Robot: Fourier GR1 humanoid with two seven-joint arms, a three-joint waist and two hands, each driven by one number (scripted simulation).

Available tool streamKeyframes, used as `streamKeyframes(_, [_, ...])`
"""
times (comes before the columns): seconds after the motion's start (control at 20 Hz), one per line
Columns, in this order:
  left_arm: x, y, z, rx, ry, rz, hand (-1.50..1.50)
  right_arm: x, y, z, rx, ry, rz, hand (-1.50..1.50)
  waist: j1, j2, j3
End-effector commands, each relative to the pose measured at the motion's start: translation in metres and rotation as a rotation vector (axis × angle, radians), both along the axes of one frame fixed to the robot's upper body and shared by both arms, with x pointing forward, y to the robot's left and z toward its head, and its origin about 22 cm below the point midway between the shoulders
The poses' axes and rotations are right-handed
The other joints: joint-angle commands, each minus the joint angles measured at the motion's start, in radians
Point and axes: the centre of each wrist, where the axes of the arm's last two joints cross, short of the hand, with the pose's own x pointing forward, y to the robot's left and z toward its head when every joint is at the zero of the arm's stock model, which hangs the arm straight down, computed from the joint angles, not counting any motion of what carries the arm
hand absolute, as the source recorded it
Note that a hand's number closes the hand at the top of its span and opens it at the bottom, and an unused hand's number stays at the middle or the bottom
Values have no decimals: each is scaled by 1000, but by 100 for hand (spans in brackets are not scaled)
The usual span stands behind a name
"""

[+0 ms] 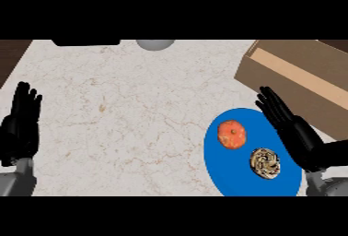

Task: Pick the cupcake from the plate and place it in the cardboard box

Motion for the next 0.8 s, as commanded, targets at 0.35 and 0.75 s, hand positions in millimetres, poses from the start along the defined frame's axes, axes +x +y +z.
streamKeyframes(0.35, [-26,-10,-43,18,228,-18,0,-30,-107,34,-786,-204,-491,150,-104,11,-41])
streamKeyframes(0.75, [-27,-30,-53,13,249,-60,0,-122,-64,23,-755,-286,-749,-150,-59,5,-28])
